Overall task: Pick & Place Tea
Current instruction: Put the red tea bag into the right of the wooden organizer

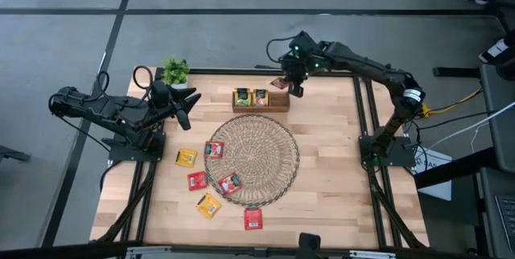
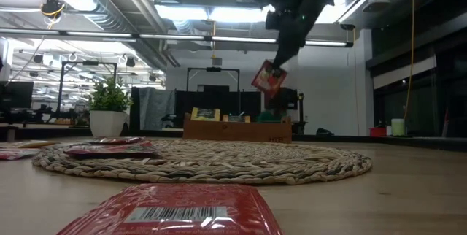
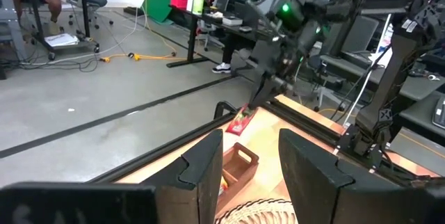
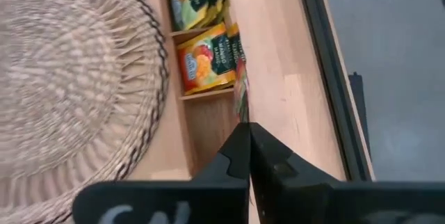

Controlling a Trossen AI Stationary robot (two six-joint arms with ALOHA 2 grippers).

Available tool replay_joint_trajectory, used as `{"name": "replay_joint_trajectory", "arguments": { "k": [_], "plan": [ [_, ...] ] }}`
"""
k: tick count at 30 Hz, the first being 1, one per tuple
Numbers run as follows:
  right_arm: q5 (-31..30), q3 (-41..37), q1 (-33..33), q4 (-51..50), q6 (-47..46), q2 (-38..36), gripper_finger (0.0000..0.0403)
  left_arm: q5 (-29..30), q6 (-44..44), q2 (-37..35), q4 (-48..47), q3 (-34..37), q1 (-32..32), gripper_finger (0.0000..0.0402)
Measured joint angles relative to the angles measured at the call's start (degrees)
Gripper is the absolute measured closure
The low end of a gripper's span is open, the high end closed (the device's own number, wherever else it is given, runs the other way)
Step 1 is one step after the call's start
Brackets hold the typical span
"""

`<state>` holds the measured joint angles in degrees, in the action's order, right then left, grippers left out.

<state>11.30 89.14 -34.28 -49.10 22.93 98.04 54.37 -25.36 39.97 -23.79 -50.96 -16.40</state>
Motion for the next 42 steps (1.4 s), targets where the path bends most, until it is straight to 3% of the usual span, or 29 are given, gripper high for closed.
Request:
{"name": "replay_joint_trajectory", "arguments": {
  "k": [8, 29, 33, 42],
  "plan": [
    [1.89, 4.50, 0.02, -7.06, 0.48, 1.33, 0.0402, -0.02, 0.15, 0.00, 0.00, 0.00, 0.00, 0.0265],
    [-1.85, 21.98, 2.18, -20.59, 7.65, 19.46, 0.0403, -1.79, 0.15, 0.00, -0.21, 0.00, 0.01, 0.0265],
    [-5.31, 22.80, 2.65, -22.62, 9.04, 21.26, 0.0403, -1.79, 0.15, 0.00, -0.41, 0.00, 0.02, 0.0265],
    [-5.72, 22.87, 3.54, -22.60, 9.34, 22.98, 0.0403, -1.79, 0.66, 0.00, -0.46, 0.02, 0.02, 0.0265]
  ]
}}
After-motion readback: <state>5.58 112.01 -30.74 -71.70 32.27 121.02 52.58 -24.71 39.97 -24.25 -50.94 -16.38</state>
